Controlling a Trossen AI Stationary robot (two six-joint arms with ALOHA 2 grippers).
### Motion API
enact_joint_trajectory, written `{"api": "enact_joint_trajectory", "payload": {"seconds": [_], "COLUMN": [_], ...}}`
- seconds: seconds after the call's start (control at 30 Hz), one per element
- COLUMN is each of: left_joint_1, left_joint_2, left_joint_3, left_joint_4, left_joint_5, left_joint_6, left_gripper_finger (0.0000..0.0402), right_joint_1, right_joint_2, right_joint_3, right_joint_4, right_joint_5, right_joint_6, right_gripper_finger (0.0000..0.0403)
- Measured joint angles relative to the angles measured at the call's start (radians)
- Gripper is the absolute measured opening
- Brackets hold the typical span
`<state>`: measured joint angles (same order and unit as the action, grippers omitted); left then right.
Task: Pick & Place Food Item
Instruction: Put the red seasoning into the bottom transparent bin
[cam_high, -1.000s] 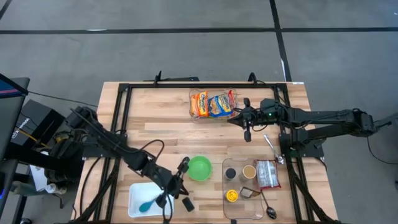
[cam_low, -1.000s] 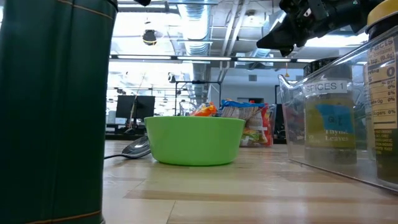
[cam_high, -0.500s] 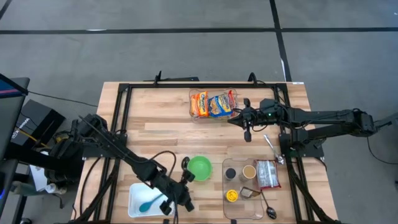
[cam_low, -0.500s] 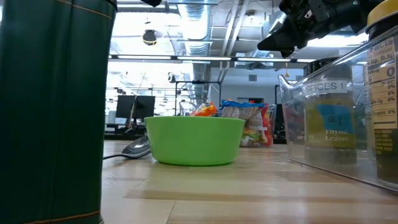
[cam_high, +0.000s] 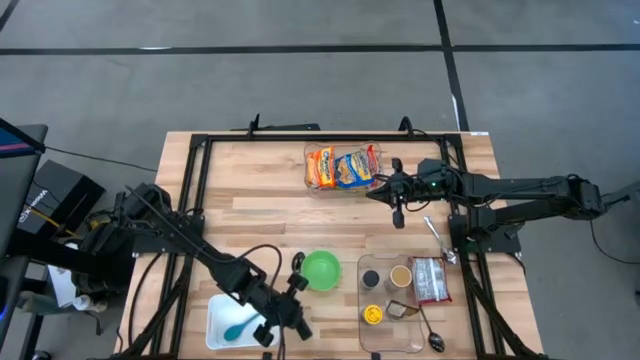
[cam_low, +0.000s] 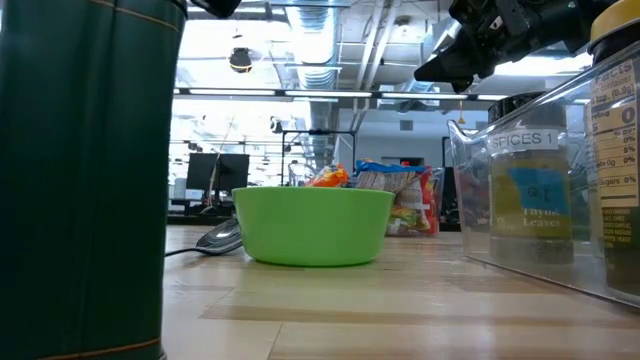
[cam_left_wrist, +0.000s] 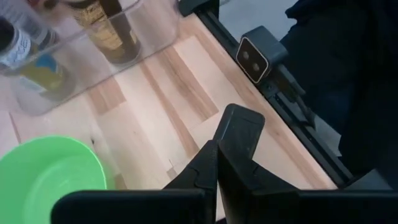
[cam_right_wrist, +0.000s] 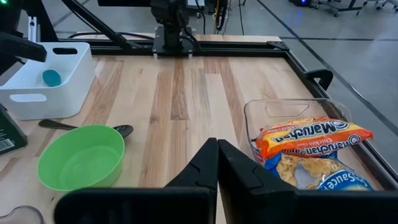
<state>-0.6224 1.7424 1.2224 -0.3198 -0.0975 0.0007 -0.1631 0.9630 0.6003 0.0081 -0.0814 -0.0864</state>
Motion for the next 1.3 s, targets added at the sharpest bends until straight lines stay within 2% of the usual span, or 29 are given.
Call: {"api": "enact_joint_trajectory", "payload": {"seconds": [0.17,0.3,0.7,0.87,1.03,1.3], "left_joint_1": [0.000,0.000,0.008,0.002,0.000,0.001], "left_joint_2": [0.000,0.000,0.000,0.010,0.020,0.063], "left_joint_3": [0.000,0.000,0.000,-0.001,-0.002,-0.001], "left_joint_4": [-0.003,-0.003,0.000,0.007,0.009,0.033], "left_joint_5": [0.000,0.000,-0.019,-0.026,-0.027,-0.004], "left_joint_6": [-0.013,-0.008,-0.003,0.101,0.124,0.126], "left_gripper_finger": [0.0019,0.0047,0.0199,0.0255,0.0273,0.0265], "right_joint_1": [0.000,0.000,0.000,0.000,0.000,0.000], "right_joint_2": [0.000,0.000,0.000,0.000,0.000,0.000], "right_joint_3": [0.000,0.000,0.000,0.000,0.000,0.000], "right_joint_4": [0.000,0.000,0.000,0.000,0.000,0.000], "right_joint_5": [0.000,0.000,0.000,0.000,0.000,0.000], "right_joint_6": [0.000,0.000,-0.001,-0.001,-0.002,-0.002], "right_gripper_finger": [0.0000,0.0000,0.0000,0.0000,0.0000,0.0000]}}
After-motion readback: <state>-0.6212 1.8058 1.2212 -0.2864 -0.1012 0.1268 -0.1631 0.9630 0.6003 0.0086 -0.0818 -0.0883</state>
